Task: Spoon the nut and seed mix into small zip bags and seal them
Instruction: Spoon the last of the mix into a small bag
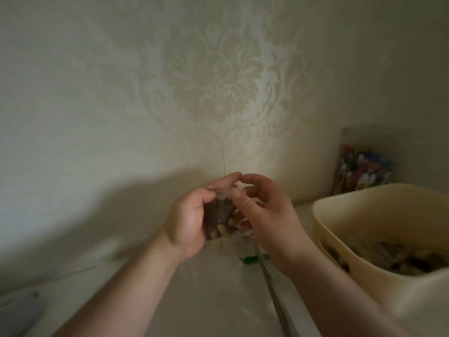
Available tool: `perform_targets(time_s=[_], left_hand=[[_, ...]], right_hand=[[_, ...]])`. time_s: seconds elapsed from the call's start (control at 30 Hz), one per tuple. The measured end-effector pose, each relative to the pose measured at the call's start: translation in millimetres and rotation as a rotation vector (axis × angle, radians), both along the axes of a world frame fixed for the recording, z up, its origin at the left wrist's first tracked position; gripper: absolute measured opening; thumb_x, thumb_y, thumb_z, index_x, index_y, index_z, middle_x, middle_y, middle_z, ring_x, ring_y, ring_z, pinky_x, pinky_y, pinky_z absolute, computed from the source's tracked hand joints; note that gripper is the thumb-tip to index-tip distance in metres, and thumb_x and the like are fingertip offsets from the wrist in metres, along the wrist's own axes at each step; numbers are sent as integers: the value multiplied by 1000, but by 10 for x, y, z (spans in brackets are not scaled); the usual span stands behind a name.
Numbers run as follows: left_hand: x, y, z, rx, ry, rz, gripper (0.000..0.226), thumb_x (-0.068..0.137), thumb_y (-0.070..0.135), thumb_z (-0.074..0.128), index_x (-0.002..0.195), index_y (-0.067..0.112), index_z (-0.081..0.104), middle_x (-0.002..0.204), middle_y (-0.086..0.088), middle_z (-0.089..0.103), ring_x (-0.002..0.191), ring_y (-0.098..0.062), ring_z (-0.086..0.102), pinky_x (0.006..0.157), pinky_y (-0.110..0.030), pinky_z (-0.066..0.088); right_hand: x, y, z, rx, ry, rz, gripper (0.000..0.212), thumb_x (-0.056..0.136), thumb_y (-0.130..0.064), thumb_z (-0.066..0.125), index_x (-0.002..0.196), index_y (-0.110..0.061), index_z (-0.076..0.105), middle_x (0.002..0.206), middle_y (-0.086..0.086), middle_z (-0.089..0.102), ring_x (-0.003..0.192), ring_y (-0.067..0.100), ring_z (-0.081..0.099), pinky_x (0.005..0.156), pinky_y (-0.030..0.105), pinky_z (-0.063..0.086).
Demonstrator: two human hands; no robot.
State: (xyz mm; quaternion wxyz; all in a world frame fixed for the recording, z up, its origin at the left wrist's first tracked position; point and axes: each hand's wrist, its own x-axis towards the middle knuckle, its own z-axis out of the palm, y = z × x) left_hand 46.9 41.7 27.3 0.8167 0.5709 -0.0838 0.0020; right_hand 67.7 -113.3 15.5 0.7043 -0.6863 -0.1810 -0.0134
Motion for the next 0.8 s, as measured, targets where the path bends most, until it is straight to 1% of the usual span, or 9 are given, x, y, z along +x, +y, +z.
perform_targets(time_s=[0.07, 0.2, 0.27, 0.33, 0.37, 0.43, 0.53, 0.63, 0.8], left_hand=[[59, -1, -162, 46, -30, 42, 54, 97, 24, 32, 138, 17, 66, 128, -15, 73, 112, -40, 72, 85, -42, 57], [101, -26, -355, -59, -43, 86, 53, 87, 21, 46, 135, 21, 70, 116, -13, 72, 84, -32, 71, 53, -32, 52], [78, -80, -391, 7, -17, 168, 41, 85, 19, 55, 118, 26, 77, 100, -14, 71, 75, -33, 66, 52, -32, 48], [38, -168, -416, 122, 36, 272, 16, 93, 14, 65, 92, 25, 77, 87, -16, 71, 67, -30, 64, 52, -29, 45], [30, -188, -448, 152, 32, 317, 18, 96, 13, 67, 84, 24, 75, 81, -16, 71, 64, -28, 63, 52, -28, 45], [16, -203, -480, 142, -32, 364, 12, 91, 19, 77, 79, 19, 76, 80, -16, 73, 66, -27, 66, 57, -33, 53], [-5, -110, -500, 167, -130, 414, 21, 79, 33, 83, 89, 15, 80, 95, -18, 78, 89, -31, 74, 86, -47, 59], [-27, -45, -494, 141, -168, 404, 21, 88, 24, 82, 98, 7, 78, 103, -21, 78, 92, -35, 74, 81, -42, 61], [-75, -54, -449, 123, -188, 370, 12, 88, 25, 80, 96, 16, 81, 101, -17, 79, 92, -29, 74, 87, -45, 60]], right_hand=[[51, 14, -49, 28, 69, 16, 27, 94, -37, 75, 114, -20, 71, 100, 8, 77, 86, 24, 76, 81, 50, 64], [8, -11, -152, 78, 68, 38, 21, 90, -27, 77, 90, -6, 74, 76, 10, 75, 69, 23, 68, 68, 39, 57], [-16, -39, -221, 56, 50, -47, 12, 91, -21, 79, 82, -13, 75, 72, 6, 75, 66, 18, 66, 61, 33, 55], [1, -37, -283, 56, 65, -127, 12, 91, -22, 79, 81, -15, 76, 76, 9, 76, 68, 23, 68, 64, 45, 60], [15, -29, -302, 59, 71, -160, 11, 91, -24, 79, 83, -17, 76, 78, 11, 77, 71, 25, 69, 68, 51, 61], [25, -14, -298, 72, 46, -221, 10, 91, -23, 79, 83, -18, 76, 77, 8, 77, 71, 23, 71, 70, 51, 63], [1, -10, -245, 57, -10, -242, 11, 92, -19, 79, 82, -17, 77, 67, 0, 73, 58, 12, 65, 56, 32, 55], [-64, -46, -176, 52, 4, -119, 6, 90, -16, 78, 91, -10, 76, 67, 3, 72, 51, 12, 62, 47, 22, 47], [-79, -118, -151, 4, 20, -59, 5, 93, -13, 75, 96, -10, 77, 76, 5, 76, 58, 16, 69, 57, 28, 58]])
